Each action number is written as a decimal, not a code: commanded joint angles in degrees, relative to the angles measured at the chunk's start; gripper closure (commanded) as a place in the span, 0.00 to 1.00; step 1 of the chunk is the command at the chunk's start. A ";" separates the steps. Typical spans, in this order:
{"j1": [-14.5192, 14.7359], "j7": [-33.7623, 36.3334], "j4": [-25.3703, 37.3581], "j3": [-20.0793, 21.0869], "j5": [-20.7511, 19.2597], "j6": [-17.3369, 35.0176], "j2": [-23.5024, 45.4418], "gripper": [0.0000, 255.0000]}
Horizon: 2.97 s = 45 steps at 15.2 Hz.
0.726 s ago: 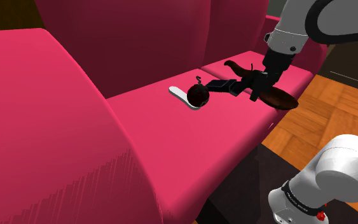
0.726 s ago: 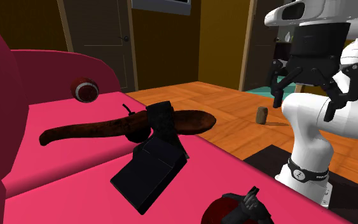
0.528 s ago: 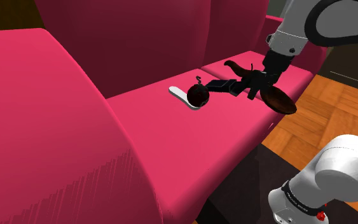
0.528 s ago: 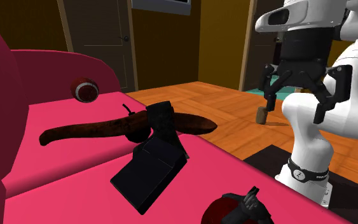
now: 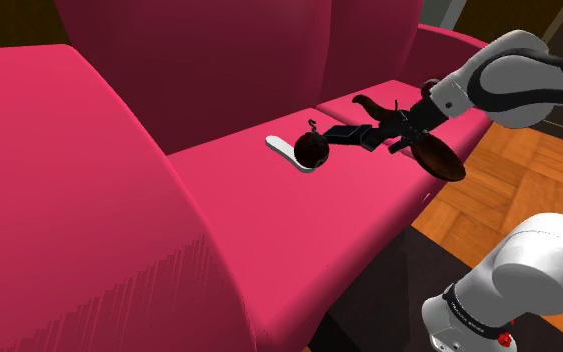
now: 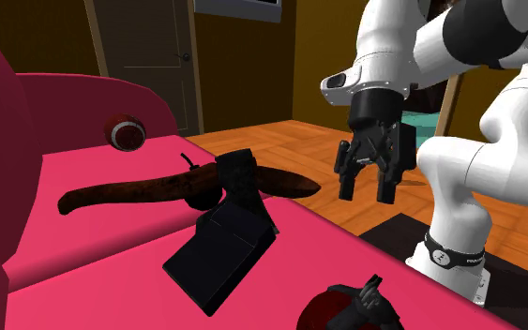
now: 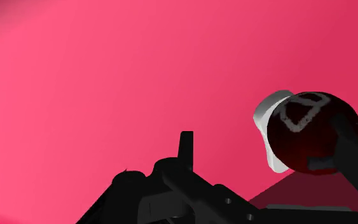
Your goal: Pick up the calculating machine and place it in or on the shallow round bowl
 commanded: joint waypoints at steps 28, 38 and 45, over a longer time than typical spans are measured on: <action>63.59 -31.09 -3.98 -61.76 24.57 76.94 -16.54 1.00; 61.64 -30.03 -3.42 -58.19 27.19 74.57 -14.00 1.00; 55.67 -27.65 -1.62 -49.46 33.11 67.90 -7.72 1.00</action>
